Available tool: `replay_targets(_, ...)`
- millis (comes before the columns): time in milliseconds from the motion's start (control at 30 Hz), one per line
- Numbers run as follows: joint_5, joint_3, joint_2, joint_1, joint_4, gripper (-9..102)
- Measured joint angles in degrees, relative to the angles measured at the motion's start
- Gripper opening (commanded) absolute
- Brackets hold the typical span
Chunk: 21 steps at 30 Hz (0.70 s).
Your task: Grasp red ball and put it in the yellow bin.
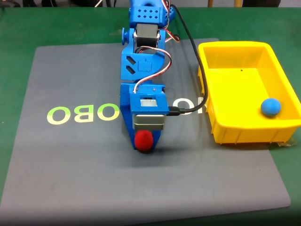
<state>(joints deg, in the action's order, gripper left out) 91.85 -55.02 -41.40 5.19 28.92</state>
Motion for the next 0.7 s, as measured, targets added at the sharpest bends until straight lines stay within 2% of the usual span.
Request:
replay_targets(300, -3.6, -0.1, -3.0, -0.4, 2.7, 0)
replay_targets(700, -9.6, -0.5, -25.4, -9.5, 10.8, 0)
